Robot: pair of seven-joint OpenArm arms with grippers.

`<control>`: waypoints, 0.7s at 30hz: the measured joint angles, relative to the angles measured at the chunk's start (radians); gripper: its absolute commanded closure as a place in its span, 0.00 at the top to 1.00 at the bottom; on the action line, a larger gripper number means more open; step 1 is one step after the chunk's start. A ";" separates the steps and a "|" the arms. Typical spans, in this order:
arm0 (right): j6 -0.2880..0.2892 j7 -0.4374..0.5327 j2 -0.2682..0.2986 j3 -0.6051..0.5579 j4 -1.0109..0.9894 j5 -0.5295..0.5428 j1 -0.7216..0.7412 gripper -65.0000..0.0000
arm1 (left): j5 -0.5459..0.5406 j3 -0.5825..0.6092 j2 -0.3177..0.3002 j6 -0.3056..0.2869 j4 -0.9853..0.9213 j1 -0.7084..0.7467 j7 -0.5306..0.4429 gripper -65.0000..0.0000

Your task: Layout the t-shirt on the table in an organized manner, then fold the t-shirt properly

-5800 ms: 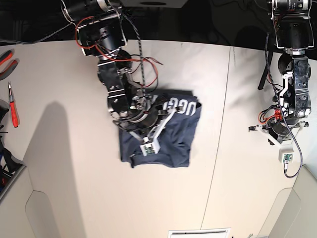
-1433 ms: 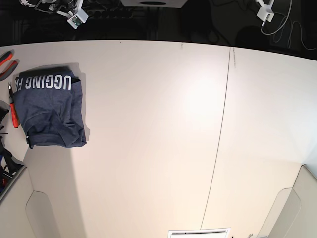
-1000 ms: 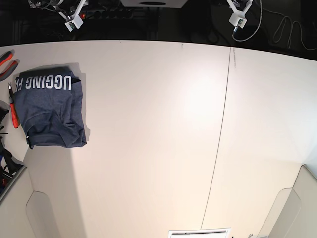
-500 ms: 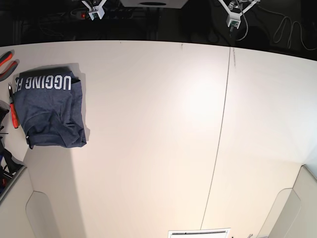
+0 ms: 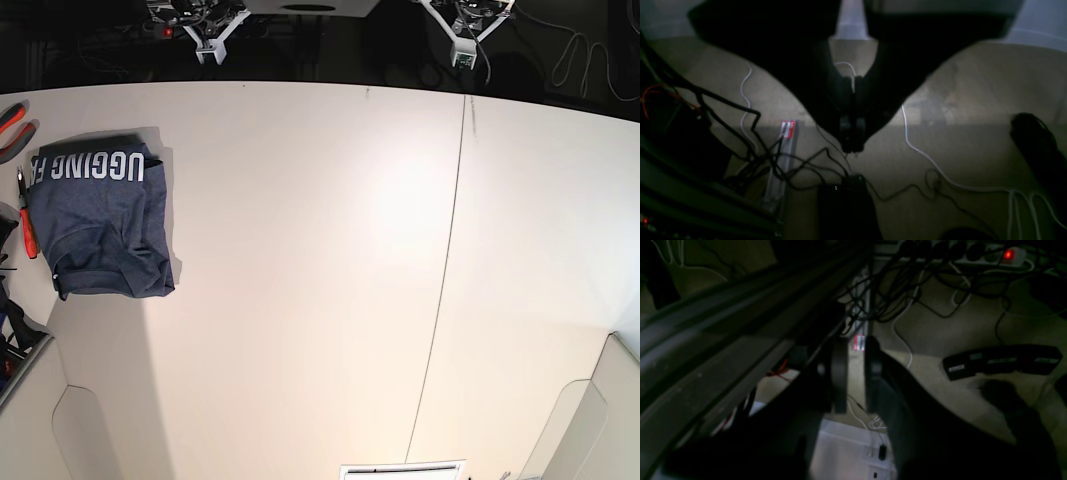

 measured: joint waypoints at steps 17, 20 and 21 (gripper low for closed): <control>-0.003 0.020 -0.011 0.000 0.000 0.000 -0.003 0.14 | 0.001 0.000 0.050 -0.045 -0.022 -0.024 0.003 0.00; -0.003 0.020 -0.017 0.000 0.000 0.000 -0.003 0.14 | 0.001 0.000 0.050 -0.045 -0.022 -0.025 0.003 0.00; -0.003 0.021 -0.017 0.000 0.000 0.000 -0.003 0.14 | 0.000 0.000 0.050 -0.045 -0.022 -0.024 0.003 0.00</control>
